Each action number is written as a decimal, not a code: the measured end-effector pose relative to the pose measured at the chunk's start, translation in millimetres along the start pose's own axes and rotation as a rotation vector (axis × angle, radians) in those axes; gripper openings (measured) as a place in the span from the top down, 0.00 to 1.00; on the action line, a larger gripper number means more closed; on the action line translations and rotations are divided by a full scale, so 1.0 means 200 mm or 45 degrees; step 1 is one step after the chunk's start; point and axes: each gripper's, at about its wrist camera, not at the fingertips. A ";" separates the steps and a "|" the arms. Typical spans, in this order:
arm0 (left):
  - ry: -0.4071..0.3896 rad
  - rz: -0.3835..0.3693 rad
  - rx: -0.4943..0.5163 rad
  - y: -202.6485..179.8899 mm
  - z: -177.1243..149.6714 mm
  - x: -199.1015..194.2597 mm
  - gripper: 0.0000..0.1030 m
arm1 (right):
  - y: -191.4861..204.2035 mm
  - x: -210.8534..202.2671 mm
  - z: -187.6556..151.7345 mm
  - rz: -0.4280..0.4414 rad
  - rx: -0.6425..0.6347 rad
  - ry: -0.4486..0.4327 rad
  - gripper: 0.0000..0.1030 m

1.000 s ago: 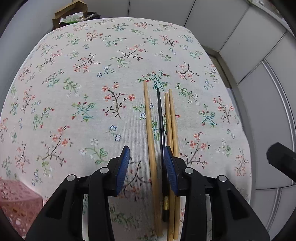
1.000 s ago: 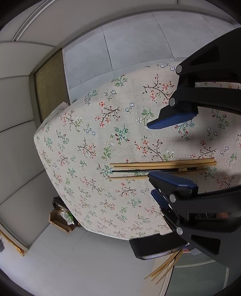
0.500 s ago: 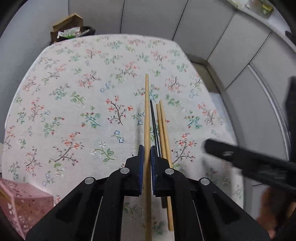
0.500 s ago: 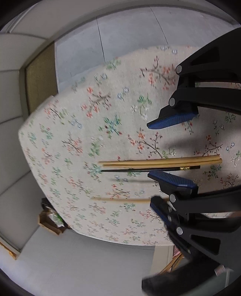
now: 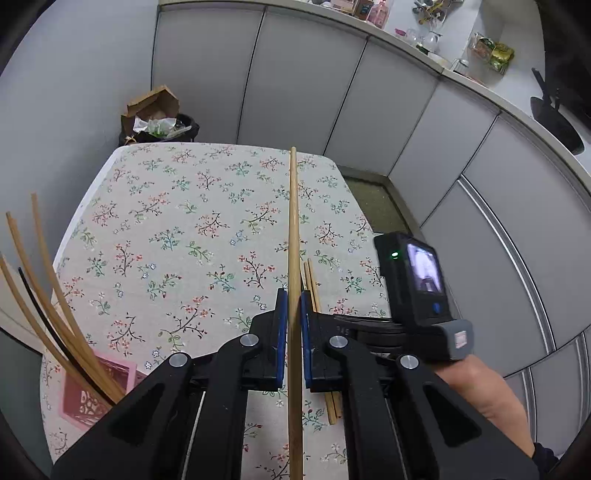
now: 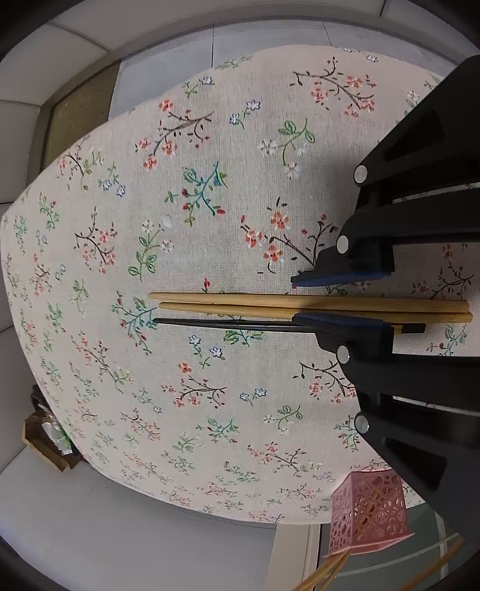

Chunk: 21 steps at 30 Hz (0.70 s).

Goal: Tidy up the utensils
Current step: 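Close the left tool on a chopstick while the right tool grasps another, then lift both chopsticks over the pink cup, drop them in and open both tools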

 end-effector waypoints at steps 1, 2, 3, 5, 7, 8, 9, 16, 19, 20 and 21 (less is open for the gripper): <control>-0.009 -0.003 0.006 0.00 0.01 -0.01 0.94 | 0.00 0.00 0.00 -0.001 -0.008 -0.015 0.86; -0.015 -0.004 0.010 0.00 0.01 -0.03 0.94 | 0.02 0.01 0.00 -0.018 -0.026 -0.029 0.86; -0.018 -0.005 0.012 0.01 0.01 -0.03 0.94 | 0.03 0.01 0.01 -0.037 -0.039 -0.035 0.86; -0.025 -0.011 0.010 0.03 0.01 -0.04 0.94 | 0.05 0.02 0.01 -0.056 -0.078 -0.048 0.86; -0.035 -0.012 0.012 0.03 0.01 -0.06 0.94 | 0.05 0.02 0.00 -0.088 -0.104 -0.020 0.86; -0.041 -0.009 0.017 0.04 0.01 -0.06 0.94 | 0.05 0.03 0.00 -0.087 -0.108 0.021 0.88; -0.044 -0.005 0.020 0.04 0.02 -0.07 0.94 | 0.04 0.02 -0.01 -0.078 -0.129 0.033 0.89; -0.061 -0.004 0.017 0.05 0.03 -0.09 0.94 | 0.08 0.01 -0.02 -0.120 -0.202 0.024 0.93; -0.083 -0.018 0.016 0.05 0.03 -0.12 0.94 | 0.09 -0.11 0.00 -0.082 -0.172 -0.085 0.93; -0.098 -0.019 0.027 0.05 0.03 -0.14 0.94 | 0.10 -0.20 0.02 -0.043 -0.167 -0.148 0.93; -0.114 -0.016 0.040 0.04 0.03 -0.15 0.94 | 0.11 -0.26 0.03 -0.018 -0.164 -0.196 0.93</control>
Point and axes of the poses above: each gripper's, at about its wrist camera, not at the fingertips, and x roughly the way its jaws point, y to its left, z to its top, and after that the axes turned 12 degrees about -y, right-handed
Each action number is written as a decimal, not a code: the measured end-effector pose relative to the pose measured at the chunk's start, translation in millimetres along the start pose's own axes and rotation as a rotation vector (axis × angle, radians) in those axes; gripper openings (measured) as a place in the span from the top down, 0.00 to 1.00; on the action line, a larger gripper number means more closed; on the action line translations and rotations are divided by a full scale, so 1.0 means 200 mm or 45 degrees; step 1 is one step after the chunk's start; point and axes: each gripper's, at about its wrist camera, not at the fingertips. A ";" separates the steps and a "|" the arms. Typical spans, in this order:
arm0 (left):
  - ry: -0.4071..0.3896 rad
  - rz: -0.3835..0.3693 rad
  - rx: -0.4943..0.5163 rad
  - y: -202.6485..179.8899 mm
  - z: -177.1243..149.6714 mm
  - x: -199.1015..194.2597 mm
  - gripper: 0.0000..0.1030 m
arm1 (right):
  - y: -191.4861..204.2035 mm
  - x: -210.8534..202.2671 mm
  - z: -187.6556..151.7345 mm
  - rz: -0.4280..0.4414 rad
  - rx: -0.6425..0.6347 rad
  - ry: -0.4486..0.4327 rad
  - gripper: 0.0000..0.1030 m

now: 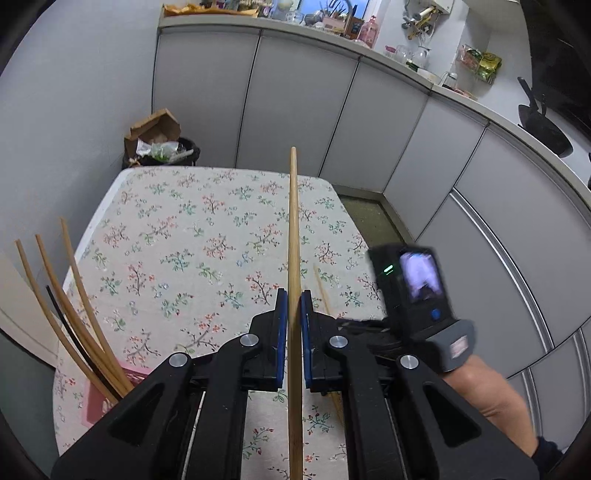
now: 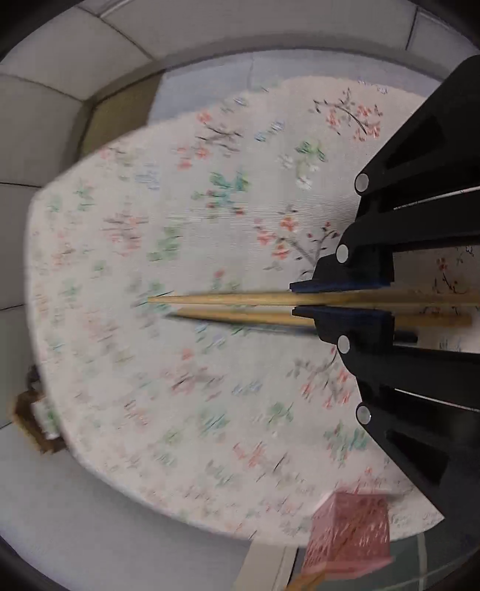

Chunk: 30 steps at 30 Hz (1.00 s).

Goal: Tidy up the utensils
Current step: 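Lift both chopsticks over the pink cup, drop them in and open both tools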

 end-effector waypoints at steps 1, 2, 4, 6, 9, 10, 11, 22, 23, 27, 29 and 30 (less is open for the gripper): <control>-0.022 0.004 0.015 0.00 0.01 -0.02 0.94 | 0.01 -0.08 0.03 0.024 0.006 -0.063 0.93; -0.040 0.009 0.025 0.00 0.01 -0.04 0.94 | 0.01 -0.17 0.05 0.060 0.018 -0.135 0.93; -0.065 0.023 0.038 0.00 0.02 -0.06 0.94 | 0.03 -0.27 0.07 0.096 0.022 -0.233 0.93; -0.096 0.053 0.067 -0.01 0.02 -0.08 0.94 | 0.04 -0.36 0.08 0.129 0.029 -0.324 0.93; -0.136 0.100 0.123 -0.03 0.03 -0.12 0.94 | 0.07 -0.46 0.10 0.153 0.022 -0.440 0.93; -0.147 0.107 0.131 -0.03 0.04 -0.13 0.94 | 0.09 -0.50 0.11 0.163 0.010 -0.483 0.93; -0.157 0.108 0.134 -0.03 0.04 -0.15 0.94 | 0.10 -0.54 0.10 0.172 -0.001 -0.519 0.93; -0.297 0.097 0.061 0.10 0.07 -0.32 0.94 | 0.30 -0.80 0.07 0.341 -0.034 -0.826 0.93; -0.312 0.098 0.043 0.13 0.07 -0.33 0.94 | 0.32 -0.81 0.07 0.350 -0.036 -0.844 0.93; -0.354 0.114 -0.027 0.27 0.06 -0.39 0.94 | 0.40 -0.86 0.04 0.409 -0.041 -0.901 0.93; -0.384 0.124 -0.049 0.33 0.05 -0.41 0.94 | 0.45 -0.85 0.02 0.436 -0.058 -0.911 0.93; -0.390 0.127 -0.058 0.36 0.04 -0.41 0.94 | 0.47 -0.85 0.01 0.444 -0.061 -0.915 0.93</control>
Point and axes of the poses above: each gripper's, at about its wrist camera, not at the fingertips, and x roughly the way its jaws point, y to its left, z to its top, and after that the axes turned 12 degrees about -y, right-handed
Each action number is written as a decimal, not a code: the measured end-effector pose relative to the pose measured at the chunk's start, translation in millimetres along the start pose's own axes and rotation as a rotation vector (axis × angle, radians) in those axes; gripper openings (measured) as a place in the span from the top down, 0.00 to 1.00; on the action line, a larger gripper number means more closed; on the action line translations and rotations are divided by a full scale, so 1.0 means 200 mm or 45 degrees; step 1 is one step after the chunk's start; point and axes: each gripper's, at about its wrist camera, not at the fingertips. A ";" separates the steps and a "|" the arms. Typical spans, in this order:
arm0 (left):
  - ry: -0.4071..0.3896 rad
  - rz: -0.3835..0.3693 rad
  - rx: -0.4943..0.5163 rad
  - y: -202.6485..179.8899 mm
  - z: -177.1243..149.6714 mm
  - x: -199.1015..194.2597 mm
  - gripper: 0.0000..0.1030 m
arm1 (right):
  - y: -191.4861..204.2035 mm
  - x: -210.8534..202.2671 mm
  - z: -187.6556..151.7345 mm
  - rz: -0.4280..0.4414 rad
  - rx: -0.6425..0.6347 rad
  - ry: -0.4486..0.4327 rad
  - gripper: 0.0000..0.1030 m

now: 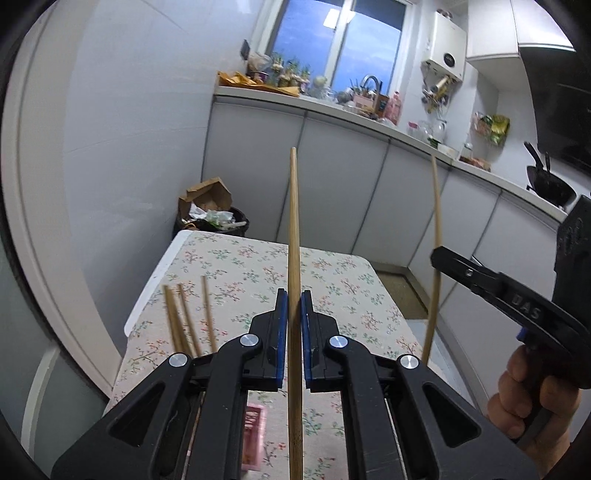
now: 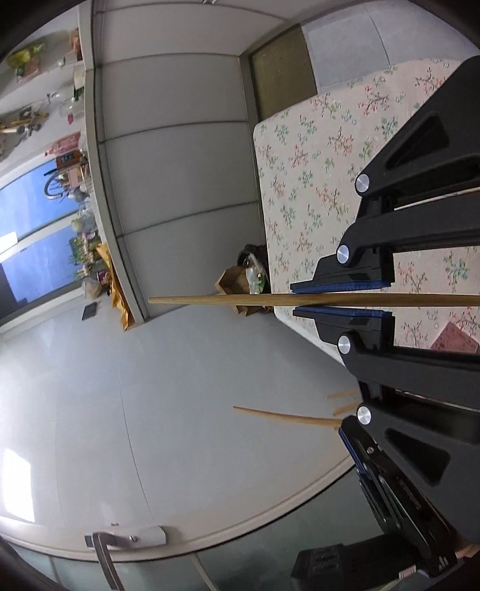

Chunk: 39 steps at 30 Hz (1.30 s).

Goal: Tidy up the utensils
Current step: 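Lift both chopsticks over the pink cup, drop them in and open both tools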

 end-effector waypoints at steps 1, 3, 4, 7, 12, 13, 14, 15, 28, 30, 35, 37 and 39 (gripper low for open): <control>0.000 0.005 -0.007 0.02 -0.01 0.00 0.94 | 0.02 0.00 -0.01 0.009 0.000 -0.002 0.93; -0.007 0.019 -0.028 0.07 -0.03 0.01 0.94 | 0.06 0.02 -0.02 0.028 0.011 -0.012 0.93; -0.011 0.025 -0.030 0.08 -0.03 0.02 0.94 | 0.07 0.02 -0.03 0.032 0.016 -0.015 0.93; -0.043 0.040 -0.043 0.13 -0.06 0.02 0.94 | 0.12 0.04 -0.06 0.048 0.037 -0.020 0.93; -0.060 0.106 -0.047 0.20 -0.12 0.04 0.94 | 0.19 0.10 -0.13 0.076 0.081 -0.014 0.93; -0.056 0.122 -0.054 0.22 -0.13 0.05 0.94 | 0.20 0.11 -0.14 0.080 0.090 -0.009 0.93; -0.043 0.132 -0.057 0.23 -0.14 0.05 0.94 | 0.21 0.13 -0.16 0.082 0.100 -0.006 0.93; -0.011 0.157 -0.039 0.23 -0.16 0.06 0.94 | 0.22 0.14 -0.17 0.081 0.102 -0.004 0.93; 0.115 0.206 -0.008 0.24 -0.11 -0.08 0.73 | 0.35 0.22 -0.30 0.090 0.043 -0.023 0.93; 0.133 0.217 -0.043 0.27 -0.08 -0.09 0.73 | 0.36 0.23 -0.31 0.084 0.041 -0.045 0.93; 0.164 0.253 -0.086 0.30 -0.03 -0.12 0.67 | 0.41 0.26 -0.39 0.050 -0.017 -0.077 0.93; 0.175 0.264 -0.094 0.31 -0.02 -0.13 0.64 | 0.43 0.27 -0.42 0.045 -0.047 -0.062 0.93; 0.182 0.269 -0.101 0.33 -0.02 -0.13 0.64 | 0.45 0.28 -0.46 0.058 -0.081 -0.017 0.92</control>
Point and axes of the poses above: each gripper's, at about its wrist camera, not at the fingertips, and x roughly the way its jaws point, y to its left, z to its top, and after that the axes turned 12 degrees about -y, right-handed
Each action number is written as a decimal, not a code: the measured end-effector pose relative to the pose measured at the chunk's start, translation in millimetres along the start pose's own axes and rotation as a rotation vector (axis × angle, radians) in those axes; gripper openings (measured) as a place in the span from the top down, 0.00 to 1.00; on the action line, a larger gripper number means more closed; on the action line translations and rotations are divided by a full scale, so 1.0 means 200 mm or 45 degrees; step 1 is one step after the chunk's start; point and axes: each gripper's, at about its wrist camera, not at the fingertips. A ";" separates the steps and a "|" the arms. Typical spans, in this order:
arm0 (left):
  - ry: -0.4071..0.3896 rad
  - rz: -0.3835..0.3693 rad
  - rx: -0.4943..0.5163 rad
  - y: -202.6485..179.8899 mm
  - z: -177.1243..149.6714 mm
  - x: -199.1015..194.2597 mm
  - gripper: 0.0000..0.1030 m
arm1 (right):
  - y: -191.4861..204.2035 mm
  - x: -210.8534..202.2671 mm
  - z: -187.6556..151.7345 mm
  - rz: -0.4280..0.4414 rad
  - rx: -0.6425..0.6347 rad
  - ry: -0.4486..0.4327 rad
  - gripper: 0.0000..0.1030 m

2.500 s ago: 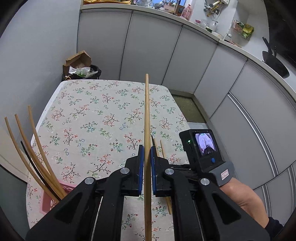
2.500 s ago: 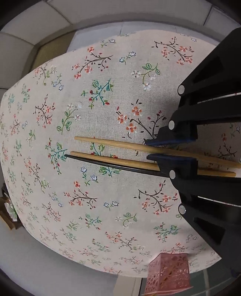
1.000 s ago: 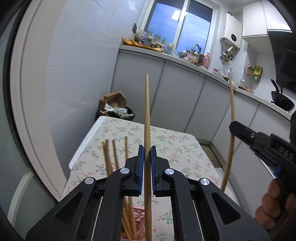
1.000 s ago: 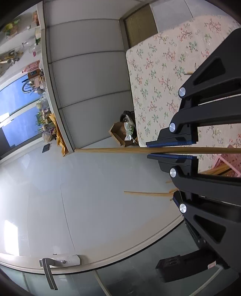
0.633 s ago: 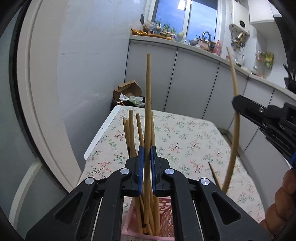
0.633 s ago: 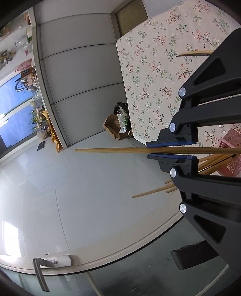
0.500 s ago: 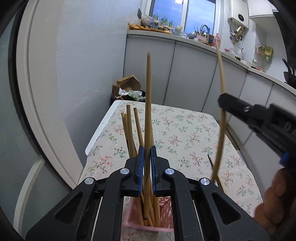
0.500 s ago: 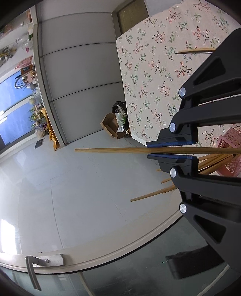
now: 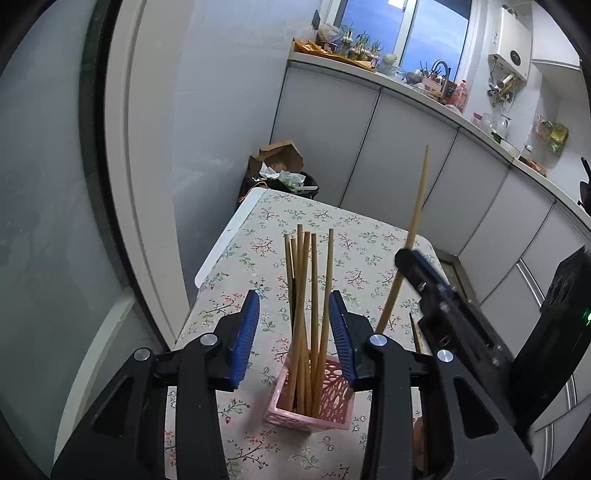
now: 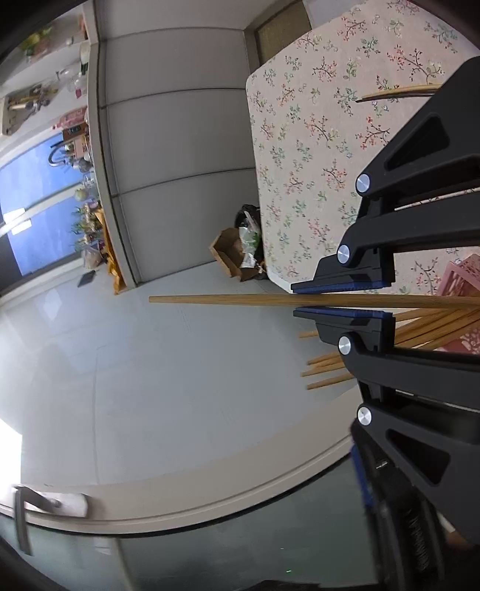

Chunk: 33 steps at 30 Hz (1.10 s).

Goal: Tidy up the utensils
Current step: 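Lift both chopsticks over the pink cup, drop them in and open both tools, then lower both tools to the last chopstick and black brush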

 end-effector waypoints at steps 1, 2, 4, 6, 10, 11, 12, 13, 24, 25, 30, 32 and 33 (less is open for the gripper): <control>0.001 -0.003 -0.004 0.00 0.00 0.00 0.64 | 0.01 0.00 -0.01 0.011 -0.012 0.033 0.92; 0.004 -0.005 -0.005 0.00 0.01 0.00 0.64 | 0.01 0.01 -0.02 0.020 -0.015 0.051 0.92; -0.004 -0.018 -0.005 0.00 0.01 -0.02 0.64 | 0.02 -0.01 -0.02 0.023 -0.027 0.071 0.92; -0.018 -0.028 -0.001 0.00 0.02 -0.04 0.64 | 0.00 -0.04 0.01 0.028 -0.010 0.085 0.92; -0.034 -0.073 0.012 -0.06 0.03 -0.08 0.64 | -0.12 -0.13 0.17 -0.035 0.032 0.082 0.88; -0.034 -0.082 0.021 -0.08 0.03 -0.08 0.64 | -0.17 -0.17 0.22 -0.048 0.055 0.079 0.83; -0.029 -0.095 0.035 -0.11 0.03 -0.09 0.64 | -0.21 -0.20 0.25 -0.059 0.067 0.081 0.77; -0.027 -0.108 0.043 -0.13 0.03 -0.09 0.64 | -0.26 -0.23 0.30 -0.080 0.080 0.084 0.75; 0.098 -0.224 0.089 -0.51 -0.06 -0.01 0.58 | -0.89 -0.46 0.37 -0.367 0.287 0.317 0.73; 0.120 -0.226 0.108 -0.56 -0.09 0.01 0.57 | -0.94 -0.46 0.34 -0.387 0.314 0.367 0.73; 0.209 -0.244 0.244 -0.78 -0.22 0.12 0.47 | -1.07 -0.46 0.25 -0.456 0.328 0.517 0.73; 0.250 -0.273 0.268 -0.84 -0.27 0.16 0.42 | -1.12 -0.47 0.22 -0.463 0.352 0.562 0.73; 0.266 -0.280 0.278 -0.87 -0.29 0.19 0.37 | -1.14 -0.47 0.20 -0.468 0.361 0.590 0.71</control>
Point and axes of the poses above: each gripper's, at about its wrist camera, not at the fingertips, and x roughly the way its jaws point, y to its left, z to its top, and after that the axes turned 12 degrees about -y, right-handed
